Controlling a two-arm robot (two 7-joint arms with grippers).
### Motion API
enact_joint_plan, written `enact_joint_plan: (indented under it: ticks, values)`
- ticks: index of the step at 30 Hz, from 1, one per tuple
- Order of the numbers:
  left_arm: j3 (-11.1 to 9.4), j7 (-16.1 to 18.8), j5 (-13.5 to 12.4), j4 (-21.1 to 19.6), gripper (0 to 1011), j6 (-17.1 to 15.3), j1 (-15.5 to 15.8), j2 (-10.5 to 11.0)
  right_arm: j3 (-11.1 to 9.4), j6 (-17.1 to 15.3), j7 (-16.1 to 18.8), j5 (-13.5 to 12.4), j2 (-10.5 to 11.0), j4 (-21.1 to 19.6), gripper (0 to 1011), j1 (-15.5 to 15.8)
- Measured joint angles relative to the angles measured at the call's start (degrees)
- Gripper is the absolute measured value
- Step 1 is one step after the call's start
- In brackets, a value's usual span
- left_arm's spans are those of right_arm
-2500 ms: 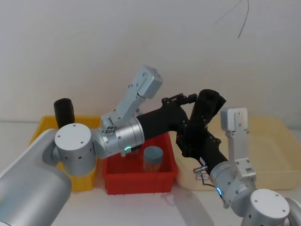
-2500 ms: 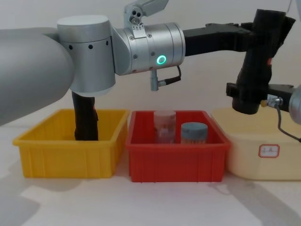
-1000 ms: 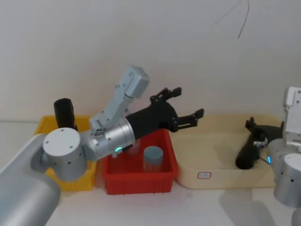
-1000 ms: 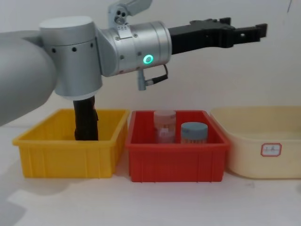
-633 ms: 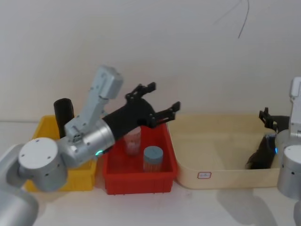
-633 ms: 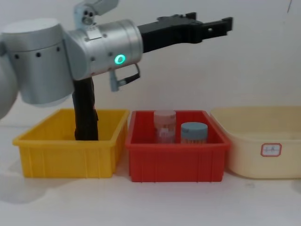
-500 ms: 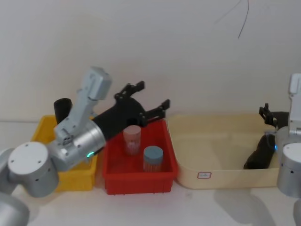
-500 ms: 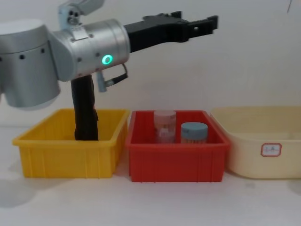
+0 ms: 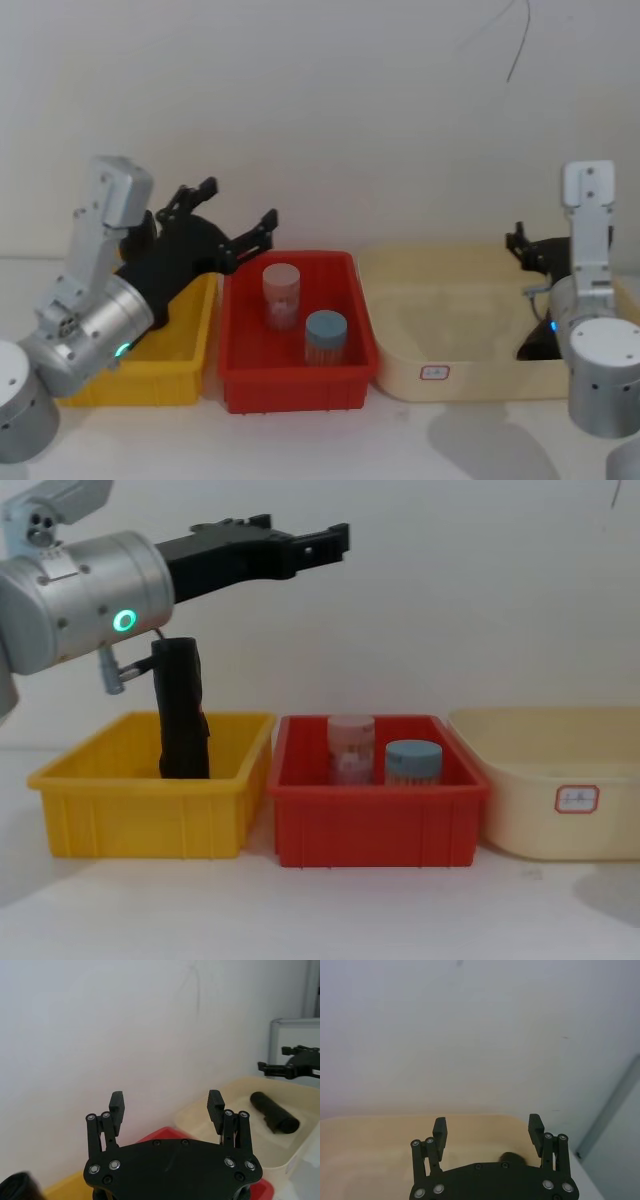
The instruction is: Pick up the garbage bag with the one hand and transfer it to the other hand.
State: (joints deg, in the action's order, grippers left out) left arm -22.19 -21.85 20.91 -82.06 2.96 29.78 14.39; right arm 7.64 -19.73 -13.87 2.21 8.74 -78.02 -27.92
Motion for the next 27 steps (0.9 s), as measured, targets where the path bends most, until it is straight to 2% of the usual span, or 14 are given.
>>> enact_joint_plan:
  ticks: [7,14,27]
  values:
    - [1.4,2.1,-0.3,-2.2,1000,-0.8,-2.0,1.1,2.1,-1.1,3.0,0.2,0.3,-2.5,1000,1.9]
    - [2.4,3.4,-0.5,-3.6,1000,-1.3,-3.4,1.8,4.2,-2.6,7.6,-0.3,0.8,-5.7,1000,4.3]
    - [3.1,4.3,-0.6,-4.6,1000,-1.7,-4.3,2.4,6.5,-5.3,16.1,-3.4,1.4,-10.2,1000,7.2]
